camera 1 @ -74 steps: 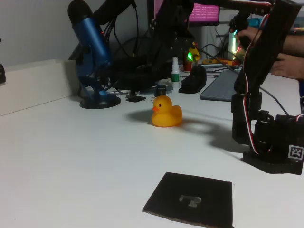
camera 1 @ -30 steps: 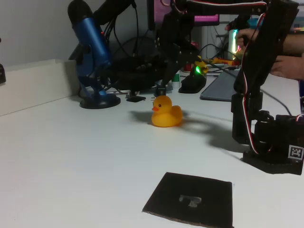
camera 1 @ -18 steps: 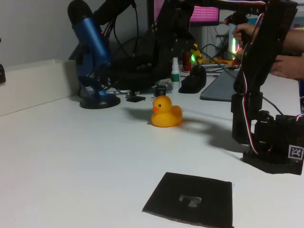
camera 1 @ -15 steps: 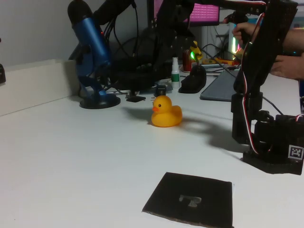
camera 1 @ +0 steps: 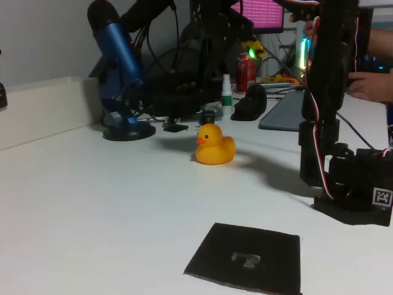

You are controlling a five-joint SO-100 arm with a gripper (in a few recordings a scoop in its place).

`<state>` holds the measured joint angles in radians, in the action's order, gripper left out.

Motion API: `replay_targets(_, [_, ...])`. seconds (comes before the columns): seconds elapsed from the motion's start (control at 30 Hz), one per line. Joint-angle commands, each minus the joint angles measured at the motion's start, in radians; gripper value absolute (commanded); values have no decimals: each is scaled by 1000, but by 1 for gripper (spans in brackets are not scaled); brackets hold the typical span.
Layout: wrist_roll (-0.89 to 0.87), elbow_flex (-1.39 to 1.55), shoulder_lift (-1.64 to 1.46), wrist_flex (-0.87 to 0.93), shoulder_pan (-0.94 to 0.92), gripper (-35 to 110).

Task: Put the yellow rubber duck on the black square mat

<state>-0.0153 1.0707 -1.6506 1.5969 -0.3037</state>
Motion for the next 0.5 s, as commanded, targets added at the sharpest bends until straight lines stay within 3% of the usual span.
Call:
replay_targets(0.0, [15,-155,29,87,-28,46])
replay_targets(0.2, [26,-261,160,204,-29,46])
replay_targets(0.47, [29,-252,192,215,-112,46])
